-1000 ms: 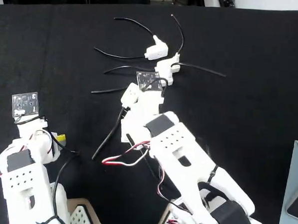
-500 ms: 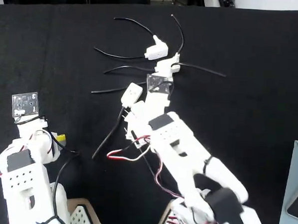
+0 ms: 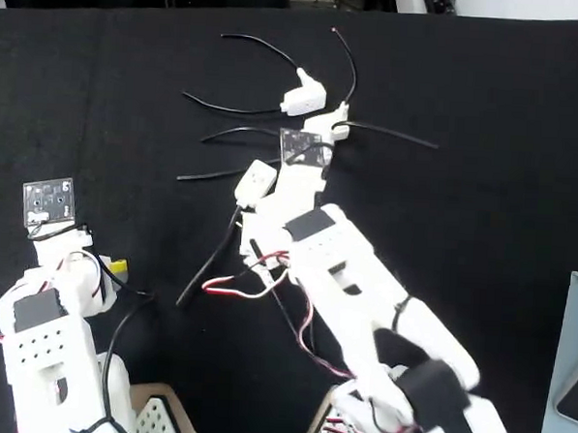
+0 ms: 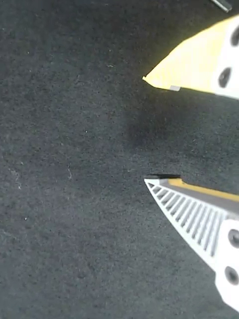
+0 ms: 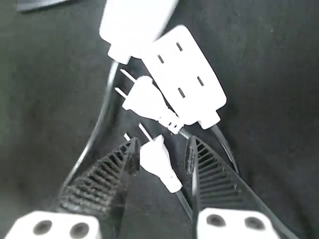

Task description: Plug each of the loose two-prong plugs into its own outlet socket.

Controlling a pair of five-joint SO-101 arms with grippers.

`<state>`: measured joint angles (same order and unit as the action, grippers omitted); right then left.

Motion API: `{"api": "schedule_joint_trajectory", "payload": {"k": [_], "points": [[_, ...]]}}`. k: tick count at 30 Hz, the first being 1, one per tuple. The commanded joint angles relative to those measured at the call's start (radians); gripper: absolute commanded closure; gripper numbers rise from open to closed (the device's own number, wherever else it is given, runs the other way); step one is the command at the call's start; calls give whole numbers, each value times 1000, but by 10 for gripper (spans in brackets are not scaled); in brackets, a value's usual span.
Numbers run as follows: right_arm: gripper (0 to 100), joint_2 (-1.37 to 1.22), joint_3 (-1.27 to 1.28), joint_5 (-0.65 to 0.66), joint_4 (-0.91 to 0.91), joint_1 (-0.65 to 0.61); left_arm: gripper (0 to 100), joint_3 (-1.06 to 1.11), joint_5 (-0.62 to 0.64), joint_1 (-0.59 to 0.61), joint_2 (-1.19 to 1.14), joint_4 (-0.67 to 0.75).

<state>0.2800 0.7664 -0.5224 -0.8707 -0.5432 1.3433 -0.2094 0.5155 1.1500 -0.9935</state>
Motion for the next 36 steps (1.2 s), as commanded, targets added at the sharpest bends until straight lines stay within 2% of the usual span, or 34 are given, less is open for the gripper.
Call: {"api": "schedule_joint_trajectory", "payload": {"k": [1, 5, 9, 17, 28, 36], "points": [[843, 116, -48, 77, -86, -21, 716, -5, 6, 8, 12, 17], [843, 189, -39, 138, -169, -86, 716, -5, 6, 8, 12, 17], [843, 165, 5, 130, -106, -95, 716, -5, 6, 8, 12, 17], [842, -38, 64, -32, 68, -91, 716, -5, 6, 8, 12, 17], [842, -136, 64, -49, 183, 146, 716, -5, 6, 8, 12, 17], [843, -53, 70, -51, 180, 160, 716, -4, 6, 8, 12, 17]]}}
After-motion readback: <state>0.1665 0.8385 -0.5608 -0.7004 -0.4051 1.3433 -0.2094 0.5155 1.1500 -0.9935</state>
